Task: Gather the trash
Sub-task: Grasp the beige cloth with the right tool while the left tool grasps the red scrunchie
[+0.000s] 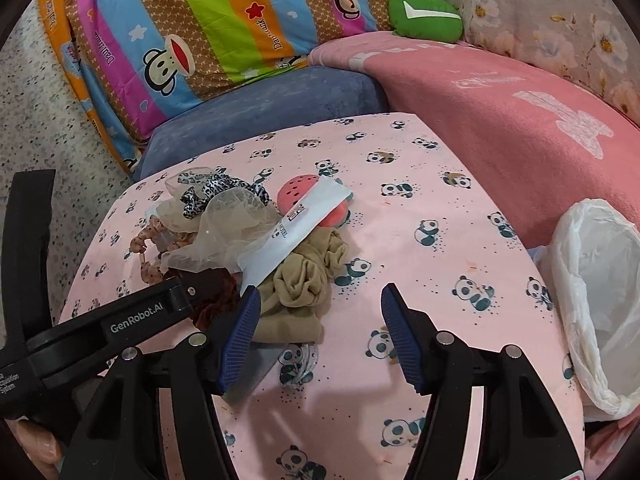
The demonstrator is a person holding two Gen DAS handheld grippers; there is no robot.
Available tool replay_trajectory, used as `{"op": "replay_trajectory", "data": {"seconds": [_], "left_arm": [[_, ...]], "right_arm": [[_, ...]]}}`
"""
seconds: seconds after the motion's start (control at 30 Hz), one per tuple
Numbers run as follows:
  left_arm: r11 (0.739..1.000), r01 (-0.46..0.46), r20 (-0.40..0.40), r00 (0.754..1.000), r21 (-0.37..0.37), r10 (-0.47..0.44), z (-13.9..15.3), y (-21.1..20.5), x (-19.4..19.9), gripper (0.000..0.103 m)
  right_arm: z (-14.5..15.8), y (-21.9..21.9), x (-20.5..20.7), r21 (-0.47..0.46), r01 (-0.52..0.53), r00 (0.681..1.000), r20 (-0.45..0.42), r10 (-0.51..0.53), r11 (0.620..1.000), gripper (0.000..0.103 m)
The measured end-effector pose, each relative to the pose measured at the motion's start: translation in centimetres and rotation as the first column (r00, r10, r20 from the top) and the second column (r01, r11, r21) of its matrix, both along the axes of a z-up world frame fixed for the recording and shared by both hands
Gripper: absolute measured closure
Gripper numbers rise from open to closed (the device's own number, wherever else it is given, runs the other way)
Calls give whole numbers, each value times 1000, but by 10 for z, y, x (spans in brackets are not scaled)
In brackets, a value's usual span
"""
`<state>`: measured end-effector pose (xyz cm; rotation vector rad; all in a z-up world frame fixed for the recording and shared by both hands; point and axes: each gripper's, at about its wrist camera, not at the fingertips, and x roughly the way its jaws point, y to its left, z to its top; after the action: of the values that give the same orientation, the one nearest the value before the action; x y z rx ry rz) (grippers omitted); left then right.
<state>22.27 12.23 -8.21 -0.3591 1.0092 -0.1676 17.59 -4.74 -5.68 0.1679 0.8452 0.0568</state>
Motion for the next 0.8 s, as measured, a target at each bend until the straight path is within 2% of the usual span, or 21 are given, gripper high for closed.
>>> {"op": "replay_trajectory", "data": {"seconds": [0.03, 0.1, 0.13, 0.23, 0.27, 0.37, 0.57, 0.8], "left_arm": [[1000, 2, 2, 1000, 0, -2, -1, 0, 1, 55], [1000, 12, 2, 1000, -5, -12, -3, 0, 4, 70], [1000, 16, 2, 1000, -9, -16, -4, 0, 4, 73], [1000, 21, 7, 1000, 5, -21, -5, 1, 6, 89], [1000, 23, 5, 1000, 6, -23, -5, 2, 6, 94], [1000, 17, 8, 1000, 1, -17, -4, 5, 4, 101], [1000, 19, 43, 999, 10, -19, 12, 4, -8, 103], [998, 57, 101, 993, 24, -59, 41, -16, -28, 103]], "right_arm": [[-2, 2, 3, -1, -8, 1000, -5, 8, 1000, 51], [-8, 6, 10, 2, -21, 1000, -22, 21, 1000, 60], [-11, 7, 13, 6, -25, 999, -30, 25, 1000, 62], [-20, 10, 20, 16, -31, 998, -46, 32, 999, 76], [-23, 10, 22, 22, -34, 998, -52, 35, 999, 84], [-27, 9, 23, 49, -35, 998, -52, 38, 998, 91], [-12, 1, 10, 54, -15, 1000, -12, 16, 998, 94], [15, -24, -16, 72, 23, 998, 48, -27, 997, 94]]}}
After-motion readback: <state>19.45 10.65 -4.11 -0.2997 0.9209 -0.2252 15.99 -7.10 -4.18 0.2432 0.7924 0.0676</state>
